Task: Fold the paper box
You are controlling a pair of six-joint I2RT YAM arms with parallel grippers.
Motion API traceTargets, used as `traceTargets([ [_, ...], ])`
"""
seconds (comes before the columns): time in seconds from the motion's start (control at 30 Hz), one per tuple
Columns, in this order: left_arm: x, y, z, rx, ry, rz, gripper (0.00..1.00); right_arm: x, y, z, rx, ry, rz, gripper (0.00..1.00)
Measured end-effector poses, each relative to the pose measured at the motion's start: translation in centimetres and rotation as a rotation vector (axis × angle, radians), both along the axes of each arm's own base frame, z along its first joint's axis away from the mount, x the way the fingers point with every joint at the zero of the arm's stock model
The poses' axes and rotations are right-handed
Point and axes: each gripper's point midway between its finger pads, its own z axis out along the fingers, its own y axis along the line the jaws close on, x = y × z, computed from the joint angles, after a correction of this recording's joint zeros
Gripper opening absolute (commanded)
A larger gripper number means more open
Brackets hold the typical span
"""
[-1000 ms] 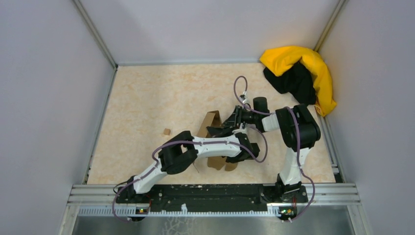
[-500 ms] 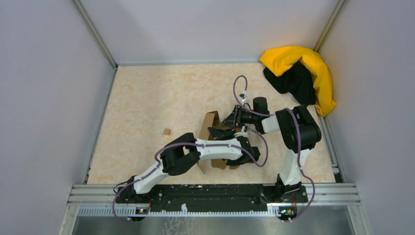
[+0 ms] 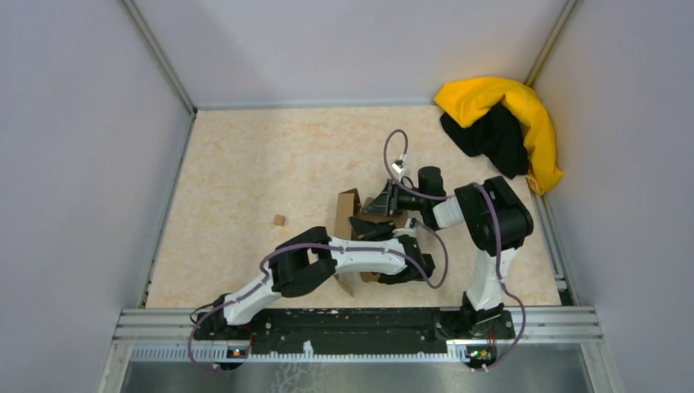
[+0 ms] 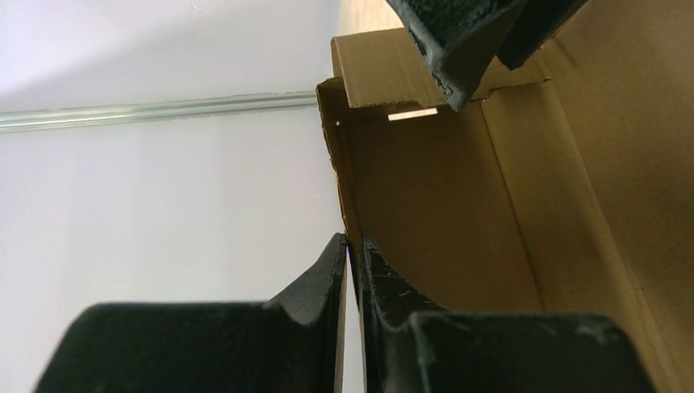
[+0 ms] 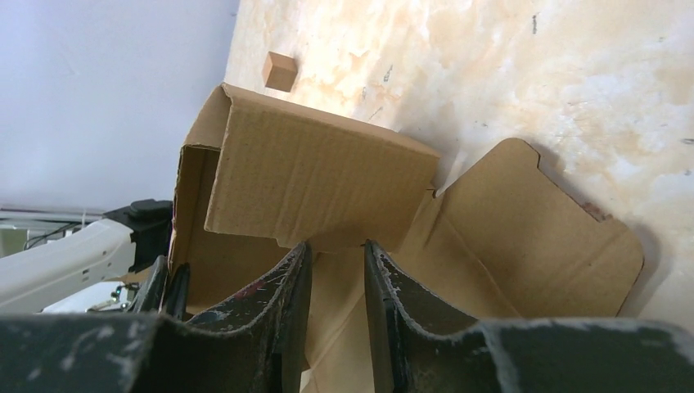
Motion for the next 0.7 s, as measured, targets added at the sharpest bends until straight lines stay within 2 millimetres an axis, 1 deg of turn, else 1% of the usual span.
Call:
traceTargets([
  [0.1, -0.2, -0.1, 0.0, -0.001, 0.000, -0.006, 0.15, -0.2, 0.4, -0.2, 0.007, 0.004, 0.011, 0.30],
  [0.23, -0.3, -0.2, 0.0, -0.009, -0.003, -0.007, 0.16, -0.8, 0.8, -1.0, 0.011, 0.038, 0.026, 0.30],
  [0.47, -0.3, -0.2, -0.1, -0.017, -0.006, -0.006, 0.17, -1.1, 1.0, -1.8, 0.018, 0.076, 0.036, 0.30],
  [0.63, -0.3, -0.2, -0.1, -0.026, -0.011, -0.005, 0.17, -1.3, 1.1, -1.8, 0.020, 0.082, 0.042, 0.30],
  [0.7, -0.3, -0.2, -0.1, -0.030, -0.014, -0.004, 0.17, -1.3, 1.2, -1.8, 0.021, 0.082, 0.045, 0.31],
])
